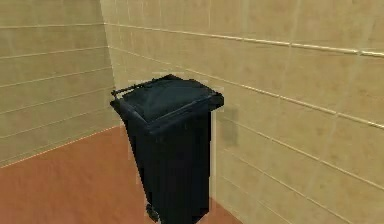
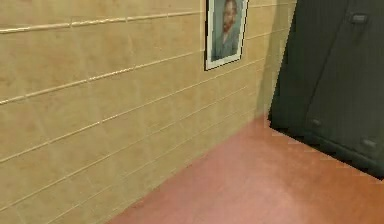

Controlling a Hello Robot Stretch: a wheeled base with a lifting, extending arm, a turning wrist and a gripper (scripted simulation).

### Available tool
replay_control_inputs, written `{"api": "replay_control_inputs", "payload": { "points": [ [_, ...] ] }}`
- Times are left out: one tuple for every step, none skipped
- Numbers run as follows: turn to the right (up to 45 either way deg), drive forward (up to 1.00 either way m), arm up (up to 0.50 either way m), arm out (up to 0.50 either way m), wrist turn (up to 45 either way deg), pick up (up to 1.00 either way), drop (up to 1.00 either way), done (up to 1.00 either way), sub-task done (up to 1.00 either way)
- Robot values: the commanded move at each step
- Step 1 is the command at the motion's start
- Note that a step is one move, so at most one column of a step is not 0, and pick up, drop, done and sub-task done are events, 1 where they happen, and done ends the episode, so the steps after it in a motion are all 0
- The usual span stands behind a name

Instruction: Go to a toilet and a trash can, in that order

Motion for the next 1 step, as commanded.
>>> {"api": "replay_control_inputs", "payload": {
  "points": [
    [0.0,0.0,0.0,0.0,0.0,0.0,0.0,1.0,0.0]
  ]
}}
